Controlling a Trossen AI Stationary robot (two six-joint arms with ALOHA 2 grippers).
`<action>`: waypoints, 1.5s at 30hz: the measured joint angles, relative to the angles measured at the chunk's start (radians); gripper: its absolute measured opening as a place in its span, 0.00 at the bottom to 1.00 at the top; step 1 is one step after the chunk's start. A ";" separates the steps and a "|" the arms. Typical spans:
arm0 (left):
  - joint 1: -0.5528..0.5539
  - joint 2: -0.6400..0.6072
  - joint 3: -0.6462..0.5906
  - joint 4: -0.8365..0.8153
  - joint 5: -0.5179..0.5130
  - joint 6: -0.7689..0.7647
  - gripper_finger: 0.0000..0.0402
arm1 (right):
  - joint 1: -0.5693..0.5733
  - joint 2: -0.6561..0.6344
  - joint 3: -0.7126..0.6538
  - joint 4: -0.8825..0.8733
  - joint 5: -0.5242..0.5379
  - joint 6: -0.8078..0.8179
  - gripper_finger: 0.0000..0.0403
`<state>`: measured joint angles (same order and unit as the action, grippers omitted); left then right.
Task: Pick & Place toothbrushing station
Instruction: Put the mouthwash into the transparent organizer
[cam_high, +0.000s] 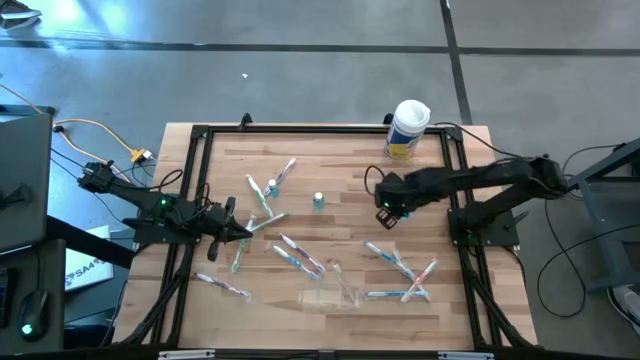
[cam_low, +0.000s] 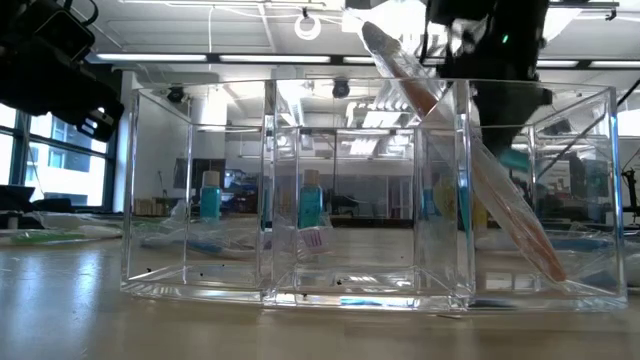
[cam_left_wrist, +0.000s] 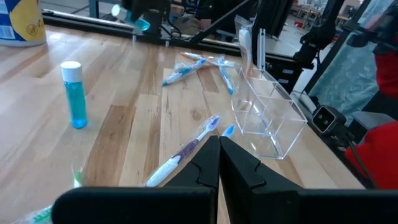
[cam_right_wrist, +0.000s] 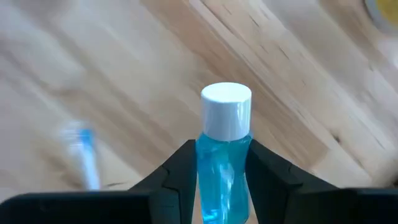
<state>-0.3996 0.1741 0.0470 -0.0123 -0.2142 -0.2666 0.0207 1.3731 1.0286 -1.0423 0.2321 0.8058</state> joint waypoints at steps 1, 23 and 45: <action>0.000 0.000 -0.001 0.005 0.000 0.000 0.01 | 0.026 -0.025 0.000 0.018 0.010 0.005 0.26; 0.000 0.000 0.001 0.257 0.013 0.064 0.13 | 0.391 -0.177 0.001 0.570 0.228 -0.218 0.22; 0.000 0.192 0.005 0.621 0.033 0.151 0.70 | 0.400 -0.147 0.001 1.154 0.033 -0.644 0.02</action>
<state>-0.4000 0.3661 0.0521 0.6091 -0.1809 -0.1154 0.4207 1.2263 1.0298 0.1118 0.2648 0.1622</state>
